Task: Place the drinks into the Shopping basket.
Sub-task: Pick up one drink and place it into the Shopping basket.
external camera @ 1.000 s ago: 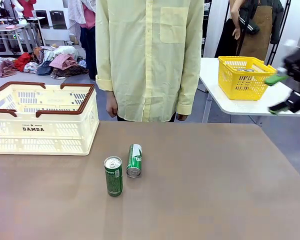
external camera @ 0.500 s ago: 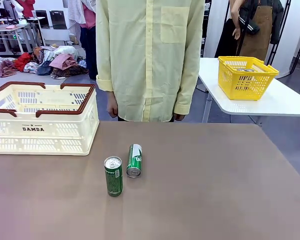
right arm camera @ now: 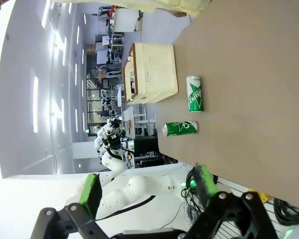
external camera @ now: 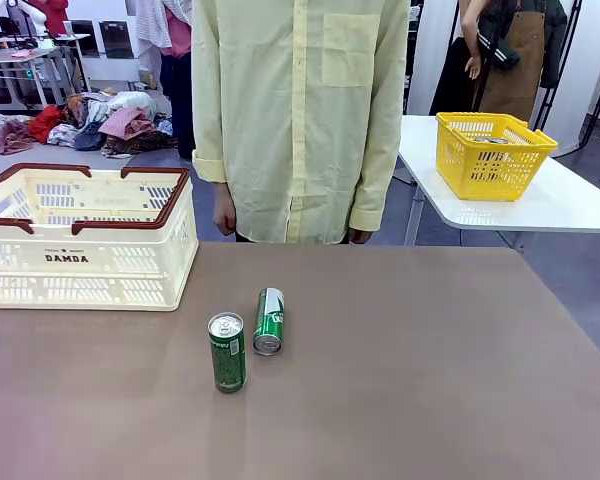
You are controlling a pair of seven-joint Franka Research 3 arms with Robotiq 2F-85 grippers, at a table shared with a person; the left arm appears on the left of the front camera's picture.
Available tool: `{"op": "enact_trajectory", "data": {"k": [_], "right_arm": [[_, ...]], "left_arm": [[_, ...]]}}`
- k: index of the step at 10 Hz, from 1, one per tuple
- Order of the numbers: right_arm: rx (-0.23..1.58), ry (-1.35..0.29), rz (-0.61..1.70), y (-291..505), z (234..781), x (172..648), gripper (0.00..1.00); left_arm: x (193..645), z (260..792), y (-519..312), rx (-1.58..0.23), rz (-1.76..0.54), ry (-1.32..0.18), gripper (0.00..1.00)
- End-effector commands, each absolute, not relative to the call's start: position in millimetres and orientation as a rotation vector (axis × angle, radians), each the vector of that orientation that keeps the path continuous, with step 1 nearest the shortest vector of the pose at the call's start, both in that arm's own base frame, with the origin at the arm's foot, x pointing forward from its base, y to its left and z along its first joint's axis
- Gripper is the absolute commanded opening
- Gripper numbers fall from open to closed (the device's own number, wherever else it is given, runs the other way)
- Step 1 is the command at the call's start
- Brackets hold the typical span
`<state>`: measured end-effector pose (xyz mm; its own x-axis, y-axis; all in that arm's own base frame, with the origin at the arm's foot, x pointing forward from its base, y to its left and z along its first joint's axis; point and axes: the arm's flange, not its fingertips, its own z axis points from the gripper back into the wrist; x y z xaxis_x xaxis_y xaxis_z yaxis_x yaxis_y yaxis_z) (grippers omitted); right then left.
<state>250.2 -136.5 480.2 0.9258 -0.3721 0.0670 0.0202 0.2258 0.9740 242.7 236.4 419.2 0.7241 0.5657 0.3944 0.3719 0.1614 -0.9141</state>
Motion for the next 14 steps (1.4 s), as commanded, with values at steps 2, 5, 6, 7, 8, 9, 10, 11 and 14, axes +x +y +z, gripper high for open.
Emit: {"op": "enact_trajectory", "data": {"k": [2, 5, 6, 7, 8, 9, 10, 11, 14], "right_arm": [[1.337, -0.316, -0.292, -135, 485, 250, 1.00], [1.337, -0.316, -0.292, -135, 485, 250, 1.00], [1.337, -0.316, -0.292, -135, 485, 250, 1.00], [1.337, -0.316, -0.292, -135, 485, 250, 1.00], [1.337, -0.316, -0.292, -135, 485, 250, 1.00], [1.337, -0.316, -0.292, -135, 485, 250, 1.00], [1.337, -0.316, -0.292, -135, 485, 250, 1.00], [1.337, -0.316, -0.292, -135, 485, 250, 1.00], [1.337, -0.316, -0.292, -135, 485, 250, 1.00]], "left_arm": [[251, 452, 203, -1.313, 0.115, -0.737, 1.00], [285, 554, 58, -0.892, -0.348, -0.364, 1.00], [296, 571, 13, -0.840, -0.403, -0.188, 1.00], [304, 584, -34, -0.753, -0.359, -0.070, 1.00], [305, 591, -85, -0.638, -0.271, 0.038, 1.00], [309, 586, -140, -0.497, -0.241, 0.035, 1.00], [310, 576, -183, -0.375, -0.261, 0.075, 1.00], [316, 561, -217, -0.259, -0.233, 0.058, 1.00], [337, 502, -270, -0.024, -0.136, 0.000, 1.00]]}}
